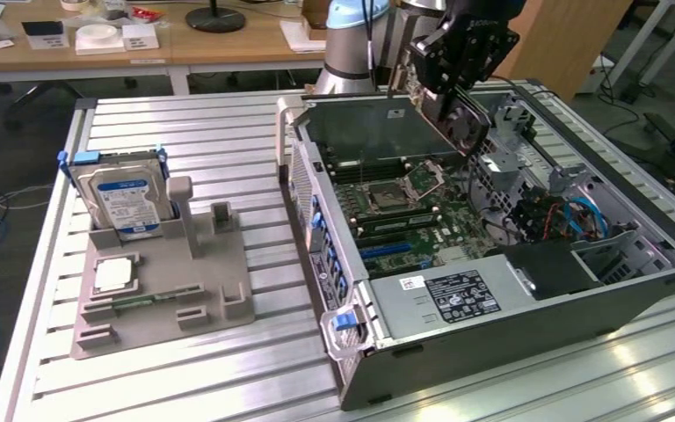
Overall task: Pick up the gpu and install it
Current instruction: 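Insert the gpu into the slot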
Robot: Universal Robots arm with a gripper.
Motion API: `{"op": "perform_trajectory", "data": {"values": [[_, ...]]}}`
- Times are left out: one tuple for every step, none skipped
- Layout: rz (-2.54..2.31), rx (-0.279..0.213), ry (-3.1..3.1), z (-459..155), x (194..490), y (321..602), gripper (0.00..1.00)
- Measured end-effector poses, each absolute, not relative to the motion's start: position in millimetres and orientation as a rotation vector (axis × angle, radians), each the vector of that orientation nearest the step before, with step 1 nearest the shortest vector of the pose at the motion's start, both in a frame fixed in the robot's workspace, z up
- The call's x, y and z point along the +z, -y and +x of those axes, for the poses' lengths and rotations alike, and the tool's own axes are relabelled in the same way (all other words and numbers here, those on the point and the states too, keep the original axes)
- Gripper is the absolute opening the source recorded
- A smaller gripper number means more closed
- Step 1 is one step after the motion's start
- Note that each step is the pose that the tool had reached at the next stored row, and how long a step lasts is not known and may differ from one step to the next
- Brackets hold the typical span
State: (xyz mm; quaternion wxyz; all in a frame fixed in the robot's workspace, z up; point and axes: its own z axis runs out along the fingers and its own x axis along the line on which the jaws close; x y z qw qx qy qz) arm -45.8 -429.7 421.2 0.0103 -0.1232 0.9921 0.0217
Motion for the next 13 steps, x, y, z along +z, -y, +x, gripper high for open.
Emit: {"op": "perform_trajectory", "data": {"values": [[-0.412, 0.068, -3.093, -45.8, 421.1, 429.7, 0.28], [-0.442, 0.068, -3.090, -45.8, 421.1, 429.7, 0.28], [-0.469, 0.069, -3.086, -45.8, 421.1, 429.7, 0.28], [-0.497, 0.069, -3.082, -45.8, 421.1, 429.7, 0.28], [-0.525, 0.069, -3.078, -45.8, 421.2, 429.7, 0.28], [-0.553, 0.069, -3.073, -45.8, 421.2, 429.7, 0.28], [-0.580, 0.070, -3.069, -45.8, 421.2, 429.7, 0.28], [-0.609, 0.070, -3.064, -45.8, 421.2, 429.7, 0.28], [-0.637, 0.070, -3.058, -45.8, 421.2, 429.7, 0.28], [-0.665, 0.070, -3.053, -45.8, 421.2, 429.7, 0.28], [-0.692, 0.071, -3.047, -45.8, 421.1, 429.7, 0.28], [-0.720, 0.071, -3.041, -45.8, 421.1, 429.7, 0.28], [-0.747, 0.071, -3.035, -45.8, 421.1, 429.7, 0.28]]}}
